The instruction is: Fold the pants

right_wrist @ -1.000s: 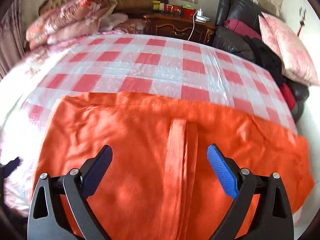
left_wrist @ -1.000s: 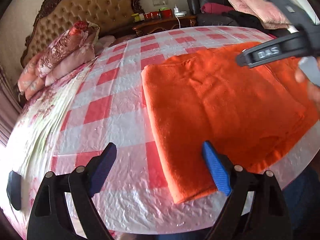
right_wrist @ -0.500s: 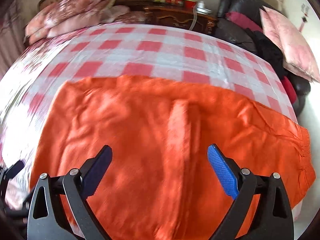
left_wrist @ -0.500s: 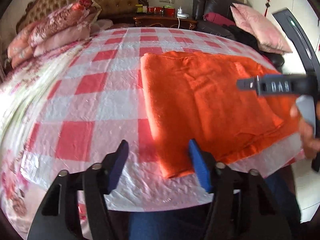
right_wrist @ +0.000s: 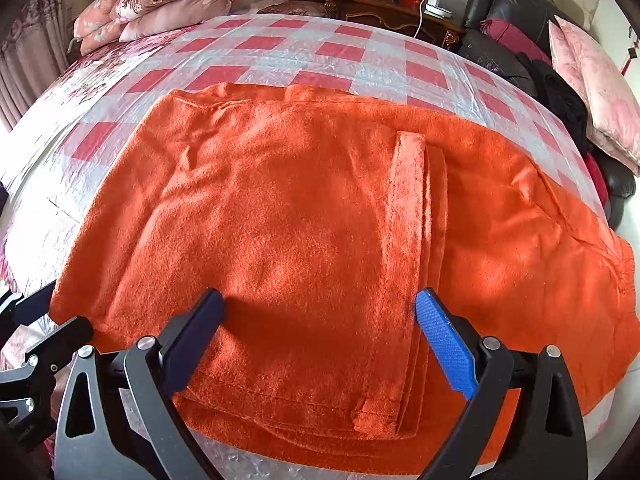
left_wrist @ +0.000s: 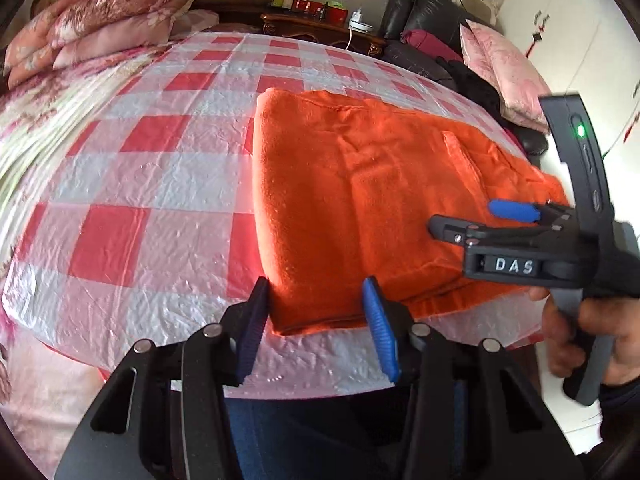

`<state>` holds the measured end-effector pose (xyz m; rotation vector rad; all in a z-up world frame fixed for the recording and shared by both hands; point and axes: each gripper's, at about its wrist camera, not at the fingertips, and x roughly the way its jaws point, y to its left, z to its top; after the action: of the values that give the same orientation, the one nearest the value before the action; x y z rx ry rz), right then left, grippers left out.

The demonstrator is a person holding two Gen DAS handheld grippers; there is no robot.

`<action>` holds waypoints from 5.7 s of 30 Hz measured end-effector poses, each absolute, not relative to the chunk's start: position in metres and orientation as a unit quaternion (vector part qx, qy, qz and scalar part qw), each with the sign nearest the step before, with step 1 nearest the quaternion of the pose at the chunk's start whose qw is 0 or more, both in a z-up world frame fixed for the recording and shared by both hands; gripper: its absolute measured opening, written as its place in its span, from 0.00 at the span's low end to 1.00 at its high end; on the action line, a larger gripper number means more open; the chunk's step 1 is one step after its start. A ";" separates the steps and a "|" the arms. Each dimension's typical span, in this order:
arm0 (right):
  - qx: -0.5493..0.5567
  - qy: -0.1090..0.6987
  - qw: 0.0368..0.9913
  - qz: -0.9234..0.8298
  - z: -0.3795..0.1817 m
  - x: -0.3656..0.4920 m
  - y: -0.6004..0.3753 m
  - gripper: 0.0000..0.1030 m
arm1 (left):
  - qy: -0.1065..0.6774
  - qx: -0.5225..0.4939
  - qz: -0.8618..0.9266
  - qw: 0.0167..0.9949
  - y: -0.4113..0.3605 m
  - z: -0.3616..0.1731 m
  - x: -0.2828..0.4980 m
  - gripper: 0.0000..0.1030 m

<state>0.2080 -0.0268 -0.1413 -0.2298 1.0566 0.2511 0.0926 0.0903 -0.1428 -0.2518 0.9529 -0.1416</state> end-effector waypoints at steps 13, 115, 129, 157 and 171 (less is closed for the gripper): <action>-0.105 0.502 0.850 0.123 -0.142 0.209 -0.029 0.91 | 0.462 -0.263 -0.097 0.841 0.117 -0.151 0.095 0.32; 0.135 0.506 0.829 0.197 -0.086 0.293 -0.372 0.04 | 0.239 0.314 -0.261 0.881 -0.377 -0.116 0.099 0.07; 0.038 0.417 0.907 0.042 -0.061 0.250 -0.382 0.43 | 0.299 0.166 -0.272 0.900 -0.274 -0.089 0.125 0.55; -0.045 0.473 0.878 -0.067 -0.113 0.200 -0.328 0.43 | 0.463 0.036 -0.291 0.836 -0.254 -0.113 0.293 0.24; -0.033 0.457 0.881 -0.115 -0.086 0.136 -0.331 0.60 | 0.420 -0.009 -0.191 0.887 -0.178 -0.078 0.206 0.73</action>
<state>0.1362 -0.3309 -0.0856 -0.0680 0.9524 -0.2389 0.2061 -0.1775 -0.0777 -0.0178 0.8723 -0.3965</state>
